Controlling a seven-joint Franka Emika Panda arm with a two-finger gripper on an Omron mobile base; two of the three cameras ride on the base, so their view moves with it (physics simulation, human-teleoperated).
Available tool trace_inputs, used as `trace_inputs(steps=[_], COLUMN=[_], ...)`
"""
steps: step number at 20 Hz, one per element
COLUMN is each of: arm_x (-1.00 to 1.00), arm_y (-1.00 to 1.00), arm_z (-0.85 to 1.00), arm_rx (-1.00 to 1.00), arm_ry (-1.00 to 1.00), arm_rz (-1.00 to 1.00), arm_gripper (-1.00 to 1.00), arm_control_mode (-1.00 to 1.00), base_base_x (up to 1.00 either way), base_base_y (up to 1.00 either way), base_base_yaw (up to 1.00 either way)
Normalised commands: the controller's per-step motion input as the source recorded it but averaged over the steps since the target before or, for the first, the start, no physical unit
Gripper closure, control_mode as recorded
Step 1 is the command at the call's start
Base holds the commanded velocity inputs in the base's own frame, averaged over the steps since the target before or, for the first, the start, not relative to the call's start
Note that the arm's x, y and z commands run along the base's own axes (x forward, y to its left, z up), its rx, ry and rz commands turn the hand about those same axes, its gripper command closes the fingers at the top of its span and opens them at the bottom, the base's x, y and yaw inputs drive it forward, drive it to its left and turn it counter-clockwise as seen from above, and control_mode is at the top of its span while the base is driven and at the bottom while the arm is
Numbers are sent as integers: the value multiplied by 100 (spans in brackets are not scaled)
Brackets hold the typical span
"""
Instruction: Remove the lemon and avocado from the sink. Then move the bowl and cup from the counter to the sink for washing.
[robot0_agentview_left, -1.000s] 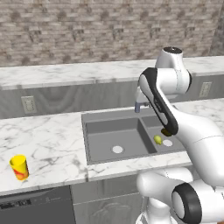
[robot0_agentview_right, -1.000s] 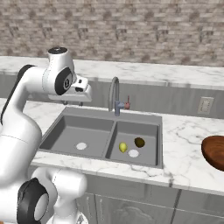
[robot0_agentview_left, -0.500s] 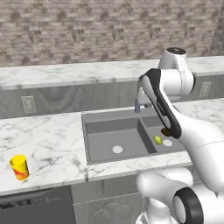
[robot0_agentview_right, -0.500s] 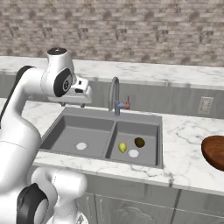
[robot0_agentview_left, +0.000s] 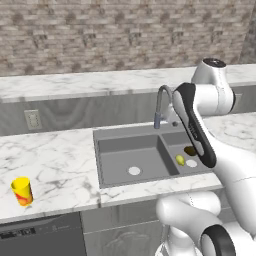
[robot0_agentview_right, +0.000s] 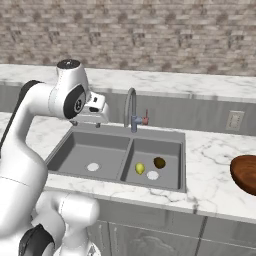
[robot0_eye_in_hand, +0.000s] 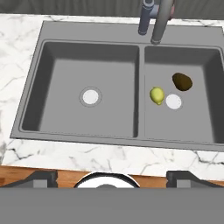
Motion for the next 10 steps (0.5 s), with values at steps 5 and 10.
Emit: trace_inputs(steps=[5,10], arm_x=[-15,-14], arm_y=[-18,-18], arm_z=[-5,-7], arm_rx=[1,0], arm_ry=[0,0], arm_rz=[0,0], arm_gripper=[-100,-100], arm_control_mode=[-100,-100], base_base_x=[0,0], base_base_y=[0,0], base_base_yaw=[0,0])
